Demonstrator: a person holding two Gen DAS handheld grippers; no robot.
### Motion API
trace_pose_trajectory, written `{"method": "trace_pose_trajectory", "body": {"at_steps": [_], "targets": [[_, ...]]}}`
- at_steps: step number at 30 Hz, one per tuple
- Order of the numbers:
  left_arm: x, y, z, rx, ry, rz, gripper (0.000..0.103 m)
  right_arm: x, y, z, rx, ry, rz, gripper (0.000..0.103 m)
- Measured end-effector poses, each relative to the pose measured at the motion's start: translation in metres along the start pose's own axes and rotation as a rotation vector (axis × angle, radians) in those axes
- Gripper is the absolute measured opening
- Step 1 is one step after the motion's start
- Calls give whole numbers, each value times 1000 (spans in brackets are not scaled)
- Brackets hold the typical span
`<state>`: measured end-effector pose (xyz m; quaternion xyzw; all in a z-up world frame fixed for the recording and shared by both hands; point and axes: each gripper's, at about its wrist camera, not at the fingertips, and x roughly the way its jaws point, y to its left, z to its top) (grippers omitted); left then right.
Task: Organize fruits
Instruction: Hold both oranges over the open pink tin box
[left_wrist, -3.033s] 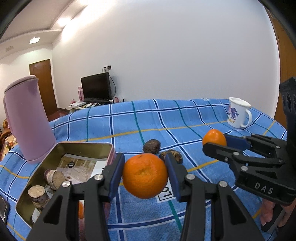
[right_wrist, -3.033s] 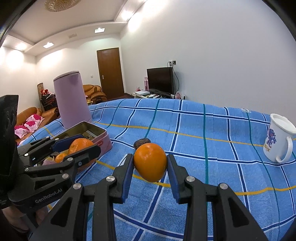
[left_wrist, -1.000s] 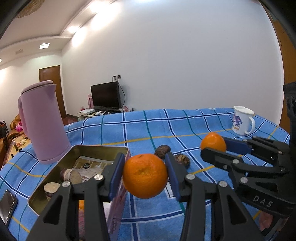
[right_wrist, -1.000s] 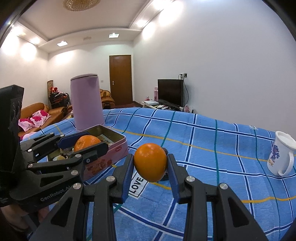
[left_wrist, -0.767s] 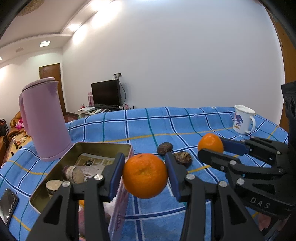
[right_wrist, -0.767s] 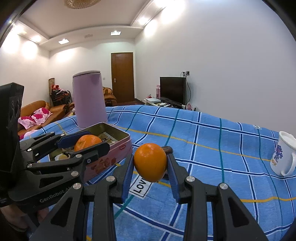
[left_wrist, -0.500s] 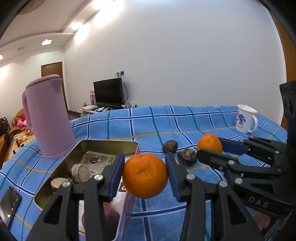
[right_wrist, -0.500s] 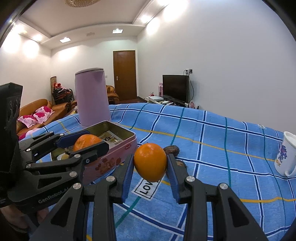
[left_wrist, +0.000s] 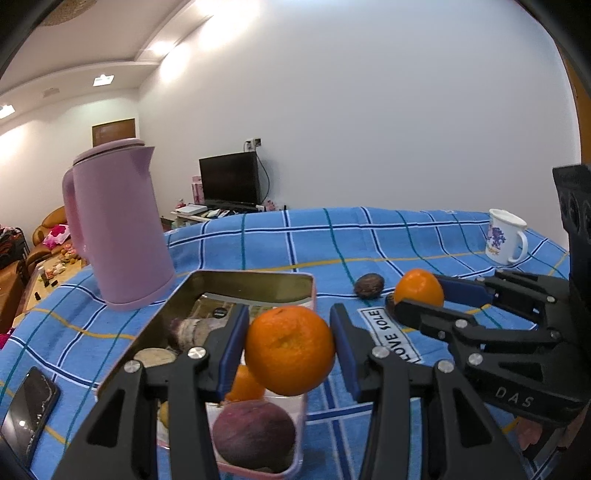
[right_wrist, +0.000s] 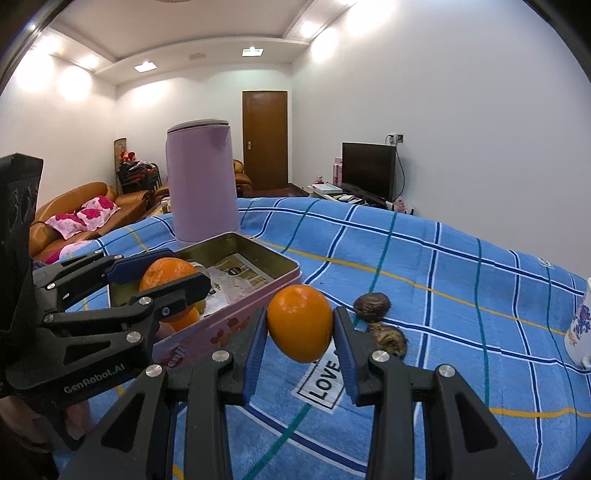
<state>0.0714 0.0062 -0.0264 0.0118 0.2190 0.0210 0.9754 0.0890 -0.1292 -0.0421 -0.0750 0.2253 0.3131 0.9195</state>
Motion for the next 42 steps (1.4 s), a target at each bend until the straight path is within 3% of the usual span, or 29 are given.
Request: {"method": "trace_pose_trajectory", "body": {"at_steps": [18, 42], "targets": [[-3, 51, -5, -45, 15, 85, 47, 21, 28, 8, -51, 14, 53, 38], [4, 84, -3, -72, 54, 160, 47, 38, 64, 20, -109, 25, 103, 38]]}}
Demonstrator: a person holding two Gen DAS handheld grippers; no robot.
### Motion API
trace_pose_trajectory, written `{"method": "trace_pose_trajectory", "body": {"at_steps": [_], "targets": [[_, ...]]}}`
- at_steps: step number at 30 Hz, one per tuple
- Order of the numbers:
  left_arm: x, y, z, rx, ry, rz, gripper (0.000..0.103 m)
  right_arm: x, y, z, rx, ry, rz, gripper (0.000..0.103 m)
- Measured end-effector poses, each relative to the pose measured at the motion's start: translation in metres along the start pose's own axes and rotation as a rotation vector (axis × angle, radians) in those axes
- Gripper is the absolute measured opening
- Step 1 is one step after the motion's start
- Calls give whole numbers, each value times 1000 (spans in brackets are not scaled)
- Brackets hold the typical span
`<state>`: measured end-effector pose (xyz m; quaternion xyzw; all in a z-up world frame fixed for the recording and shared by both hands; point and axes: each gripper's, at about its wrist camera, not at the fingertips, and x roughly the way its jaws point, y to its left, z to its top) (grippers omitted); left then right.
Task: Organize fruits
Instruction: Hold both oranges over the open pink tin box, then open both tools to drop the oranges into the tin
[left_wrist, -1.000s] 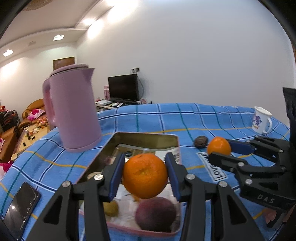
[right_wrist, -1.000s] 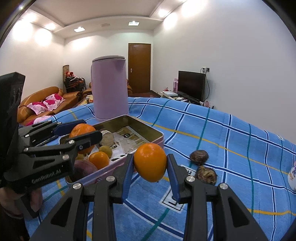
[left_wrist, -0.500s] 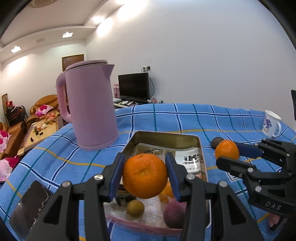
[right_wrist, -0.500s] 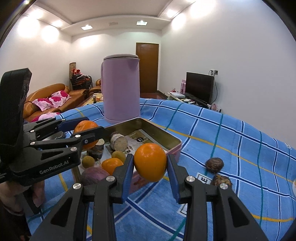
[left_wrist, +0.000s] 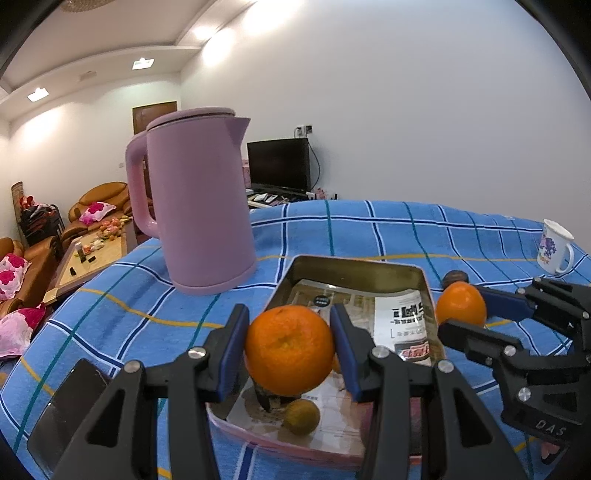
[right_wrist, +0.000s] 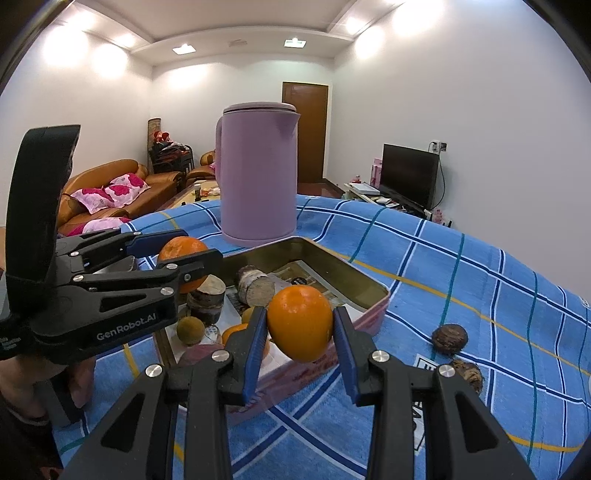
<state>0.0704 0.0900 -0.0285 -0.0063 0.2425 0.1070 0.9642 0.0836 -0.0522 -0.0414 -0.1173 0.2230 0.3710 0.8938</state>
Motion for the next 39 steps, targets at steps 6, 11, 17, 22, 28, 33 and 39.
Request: {"method": "trace_pose_trajectory", "body": {"at_steps": [6, 11, 17, 22, 28, 33, 39], "targets": [[6, 7, 0, -12, 19, 11, 47, 4, 7, 3, -13, 4, 7, 38], [14, 7, 1, -4, 39, 9, 47, 9, 7, 5, -13, 10, 8, 38], [21, 3, 2, 9, 57, -2, 47, 17, 5, 6, 1, 33, 6, 38], [26, 0, 3, 21, 68, -11, 47, 24, 5, 7, 1, 44, 7, 38], [31, -1, 4, 26, 79, -12, 47, 32, 3, 6, 8, 72, 8, 38], [31, -3, 3, 37, 85, -20, 49, 37, 4, 7, 8, 97, 28, 38], [31, -2, 1, 27, 99, -20, 57, 38, 4, 8, 13, 97, 31, 49]]}}
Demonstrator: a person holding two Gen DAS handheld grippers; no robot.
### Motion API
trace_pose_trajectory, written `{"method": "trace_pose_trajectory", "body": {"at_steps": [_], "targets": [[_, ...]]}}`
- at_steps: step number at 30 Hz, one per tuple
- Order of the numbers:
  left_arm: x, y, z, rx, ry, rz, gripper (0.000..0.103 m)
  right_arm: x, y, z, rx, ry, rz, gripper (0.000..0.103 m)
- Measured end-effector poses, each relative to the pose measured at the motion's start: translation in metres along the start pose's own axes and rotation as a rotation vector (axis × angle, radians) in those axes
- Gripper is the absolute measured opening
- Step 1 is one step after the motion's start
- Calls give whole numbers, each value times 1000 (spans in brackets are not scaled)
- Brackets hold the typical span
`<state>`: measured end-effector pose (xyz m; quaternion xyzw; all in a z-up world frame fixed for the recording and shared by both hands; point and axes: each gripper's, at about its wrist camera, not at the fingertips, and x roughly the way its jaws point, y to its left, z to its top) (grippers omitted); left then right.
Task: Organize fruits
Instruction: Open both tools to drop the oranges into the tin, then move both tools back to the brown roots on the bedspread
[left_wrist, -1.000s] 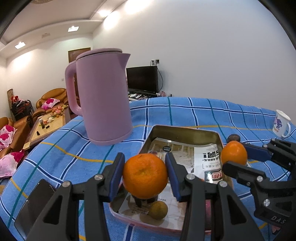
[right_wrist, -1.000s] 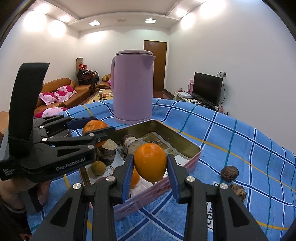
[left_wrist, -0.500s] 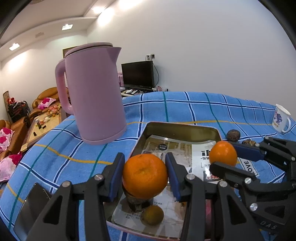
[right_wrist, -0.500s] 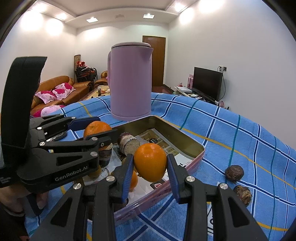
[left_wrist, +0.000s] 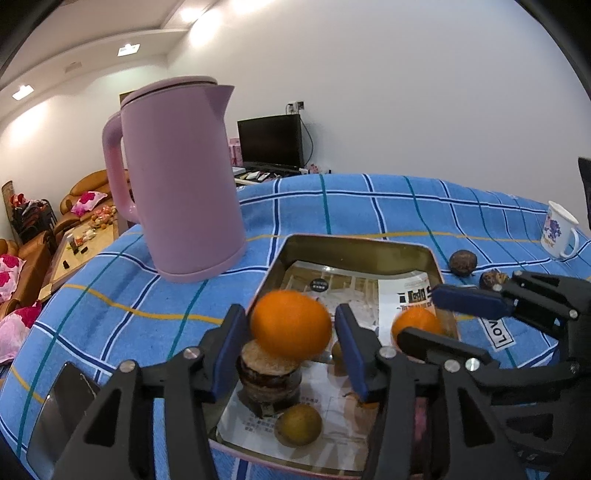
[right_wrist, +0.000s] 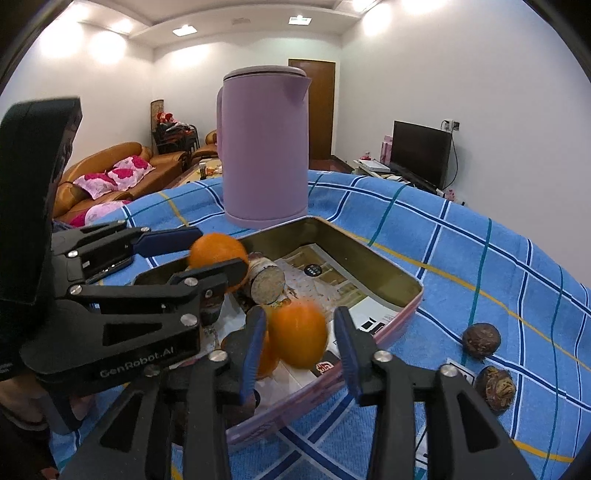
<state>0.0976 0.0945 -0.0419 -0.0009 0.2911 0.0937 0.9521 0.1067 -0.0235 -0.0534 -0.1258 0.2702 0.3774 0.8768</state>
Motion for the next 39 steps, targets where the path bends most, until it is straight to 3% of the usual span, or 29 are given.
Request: {"method": "trace_pose_trajectory", "body": {"at_steps": [3, 7, 11, 14, 20, 23, 30, 31, 32, 39], "targets": [[-1, 4, 1, -25, -2, 18, 71, -2, -6, 0, 29, -6, 5, 54], [-9, 3, 5, -50, -12, 12, 73, -9, -8, 0, 15, -6, -24, 54], [-19, -13, 12, -45, -32, -20, 83, -27, -20, -1, -10, -11, -91, 54], [-23, -31, 20, -44, -38, -57, 84, -40, -51, -2, 41, -8, -141, 54], [-18, -76, 32, -11, -24, -111, 87, -38, -113, -13, 166, 96, -274, 54], [-11, -95, 36, 16, -7, -124, 87, -30, -133, -20, 219, 123, -284, 54], [4, -116, 42, 65, 32, -123, 87, -3, -148, -30, 267, 211, -217, 54], [5, -118, 43, 69, 38, -127, 87, 2, -152, -31, 279, 235, -203, 53], [5, -121, 44, 73, 42, -131, 87, 5, -152, -34, 282, 248, -187, 45], [7, -147, 52, 113, 64, -157, 87, -2, -167, -41, 268, 256, -210, 45]]}}
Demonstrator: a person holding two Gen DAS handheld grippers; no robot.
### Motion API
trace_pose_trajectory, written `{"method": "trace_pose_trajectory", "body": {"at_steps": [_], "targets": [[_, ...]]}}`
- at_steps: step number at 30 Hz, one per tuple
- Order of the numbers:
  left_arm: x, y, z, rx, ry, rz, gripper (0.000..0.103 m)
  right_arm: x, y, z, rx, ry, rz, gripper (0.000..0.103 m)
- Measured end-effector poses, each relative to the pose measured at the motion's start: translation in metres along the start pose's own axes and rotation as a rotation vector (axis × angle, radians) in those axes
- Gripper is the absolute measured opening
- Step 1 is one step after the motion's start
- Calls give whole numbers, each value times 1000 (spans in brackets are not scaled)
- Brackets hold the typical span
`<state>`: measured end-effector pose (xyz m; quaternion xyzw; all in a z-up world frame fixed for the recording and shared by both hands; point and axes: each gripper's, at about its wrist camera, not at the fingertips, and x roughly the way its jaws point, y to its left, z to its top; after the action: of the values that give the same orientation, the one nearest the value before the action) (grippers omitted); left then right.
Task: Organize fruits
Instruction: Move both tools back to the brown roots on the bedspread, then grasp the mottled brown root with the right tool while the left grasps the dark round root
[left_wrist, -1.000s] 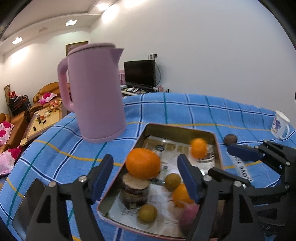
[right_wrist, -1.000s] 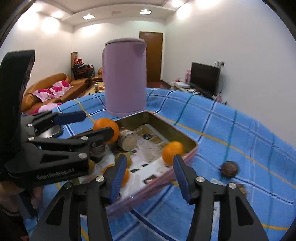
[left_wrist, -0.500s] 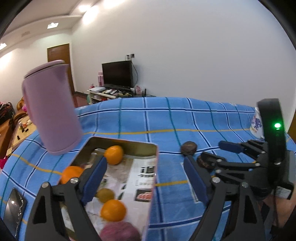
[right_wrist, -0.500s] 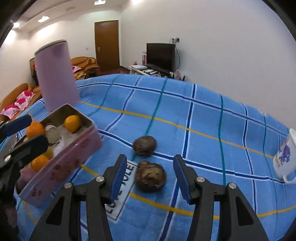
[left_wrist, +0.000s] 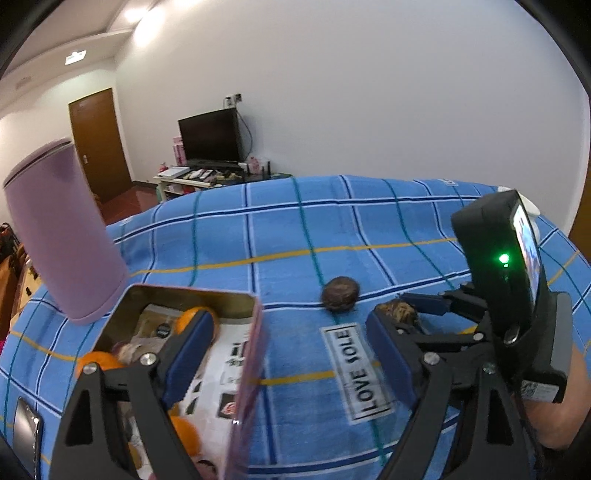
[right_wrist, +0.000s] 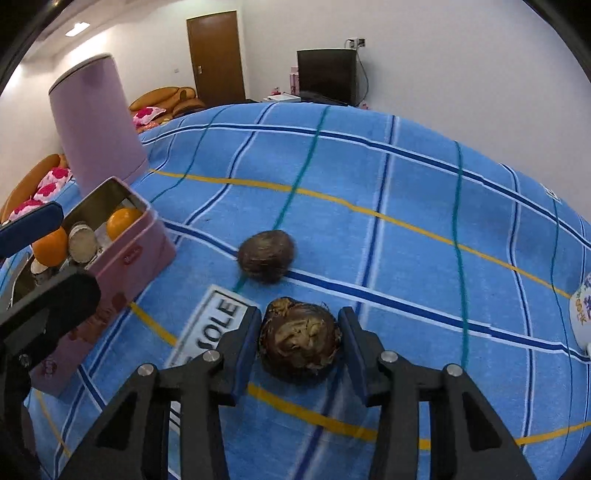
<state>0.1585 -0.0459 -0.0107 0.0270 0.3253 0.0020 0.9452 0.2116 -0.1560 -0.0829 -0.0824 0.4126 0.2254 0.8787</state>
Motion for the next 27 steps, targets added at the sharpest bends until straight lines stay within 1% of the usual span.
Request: {"method": "trace_pose_trajectory", "body": {"at_steps": [3, 10, 13, 15, 16, 18, 25, 27], "targets": [[11, -9, 7, 16, 15, 1, 87, -9, -24, 1, 43, -25, -10, 45], [53, -32, 16, 12, 93, -22, 86, -19, -90, -1, 196, -62, -7, 45], [69, -41, 19, 19, 114, -24, 85, -22, -106, -3, 228, -68, -8, 45], [78, -45, 20, 22, 132, -29, 74, -21, -110, -5, 245, -64, -3, 45], [83, -47, 20, 19, 143, -38, 71, -21, -109, -7, 248, -62, 8, 45], [92, -50, 20, 17, 166, -51, 62, -20, -103, -8, 230, -60, 2, 45], [119, -49, 18, -7, 222, -55, 52, -25, -94, -14, 235, -78, 15, 45], [125, -46, 17, -17, 233, -58, 41, -26, -92, -15, 228, -86, 12, 45]]}}
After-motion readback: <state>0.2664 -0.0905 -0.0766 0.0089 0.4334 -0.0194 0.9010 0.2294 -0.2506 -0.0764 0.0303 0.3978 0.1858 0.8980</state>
